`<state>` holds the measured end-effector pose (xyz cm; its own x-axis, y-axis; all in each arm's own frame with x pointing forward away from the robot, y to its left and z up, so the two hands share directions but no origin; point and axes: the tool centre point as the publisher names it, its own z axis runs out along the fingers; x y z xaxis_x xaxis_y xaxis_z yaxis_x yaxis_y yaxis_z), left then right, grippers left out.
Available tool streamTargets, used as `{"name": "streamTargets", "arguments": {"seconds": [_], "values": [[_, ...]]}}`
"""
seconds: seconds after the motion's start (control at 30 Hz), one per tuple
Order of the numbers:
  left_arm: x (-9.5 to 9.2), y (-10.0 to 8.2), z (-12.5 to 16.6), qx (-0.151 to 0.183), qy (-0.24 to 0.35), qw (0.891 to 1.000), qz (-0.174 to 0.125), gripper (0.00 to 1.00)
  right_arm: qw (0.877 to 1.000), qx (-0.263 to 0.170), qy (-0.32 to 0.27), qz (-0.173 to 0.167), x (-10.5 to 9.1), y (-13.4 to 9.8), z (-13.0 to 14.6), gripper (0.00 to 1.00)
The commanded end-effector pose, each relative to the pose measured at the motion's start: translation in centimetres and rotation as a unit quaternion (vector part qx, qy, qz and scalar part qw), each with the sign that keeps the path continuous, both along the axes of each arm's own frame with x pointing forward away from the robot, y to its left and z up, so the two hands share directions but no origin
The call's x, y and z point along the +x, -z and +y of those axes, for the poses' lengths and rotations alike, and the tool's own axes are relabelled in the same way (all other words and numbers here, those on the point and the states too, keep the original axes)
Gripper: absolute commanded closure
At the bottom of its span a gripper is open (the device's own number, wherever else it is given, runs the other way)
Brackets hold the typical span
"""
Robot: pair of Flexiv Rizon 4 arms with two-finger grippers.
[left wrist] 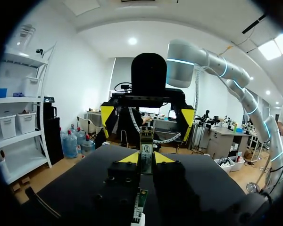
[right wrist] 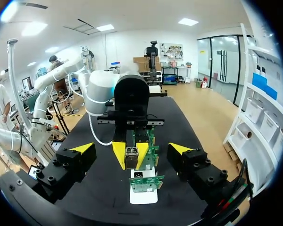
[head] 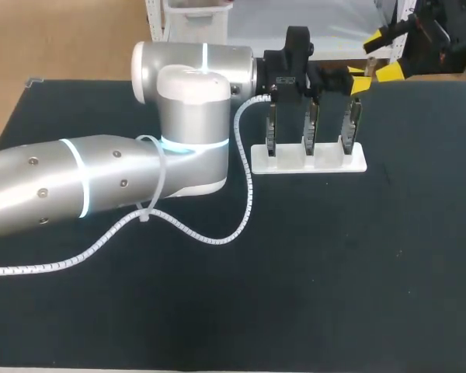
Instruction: Pick up the optical module with the left hand, and insert it into the network port with the right hand.
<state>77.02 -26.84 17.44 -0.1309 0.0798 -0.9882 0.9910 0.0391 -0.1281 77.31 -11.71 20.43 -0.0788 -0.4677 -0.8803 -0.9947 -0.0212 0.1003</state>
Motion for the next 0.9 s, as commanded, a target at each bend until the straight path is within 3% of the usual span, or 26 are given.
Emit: {"name": "streamTargets", "arguments": {"seconds": [0.03, 0.07, 0.1, 0.83, 0.87, 0.9], "values": [[0.11, 0.12, -0.06, -0.002, 0.000, 1.000, -0.001, 1.00, 1.000, 0.001, -0.002, 0.001, 0.20, 0.08, 0.10, 0.57], [0.11, 0.12, -0.06, -0.002, 0.000, 1.000, -0.001, 1.00, 1.000, 0.002, -0.002, 0.001, 0.15, 0.06, 0.16, 0.84], [0.11, 0.12, -0.06, -0.002, 0.000, 1.000, -0.001, 1.00, 1.000, 0.002, -0.002, 0.001, 0.11, 0.05, 0.19, 1.00], [0.11, 0.12, -0.06, -0.002, 0.000, 1.000, -0.001, 1.00, 1.000, 0.004, -0.002, 0.004, -0.24, 0.27, 0.32, 1.00], [0.11, 0.12, -0.06, -0.002, 0.000, 1.000, -0.001, 0.97, 1.000, 0.004, -0.003, 0.005, -0.24, 0.28, 0.32, 1.00], [0.11, 0.12, -0.06, -0.002, 0.000, 1.000, -0.001, 0.44, 1.000, 0.004, -0.003, 0.005, -0.25, 0.28, 0.32, 1.00]]}}
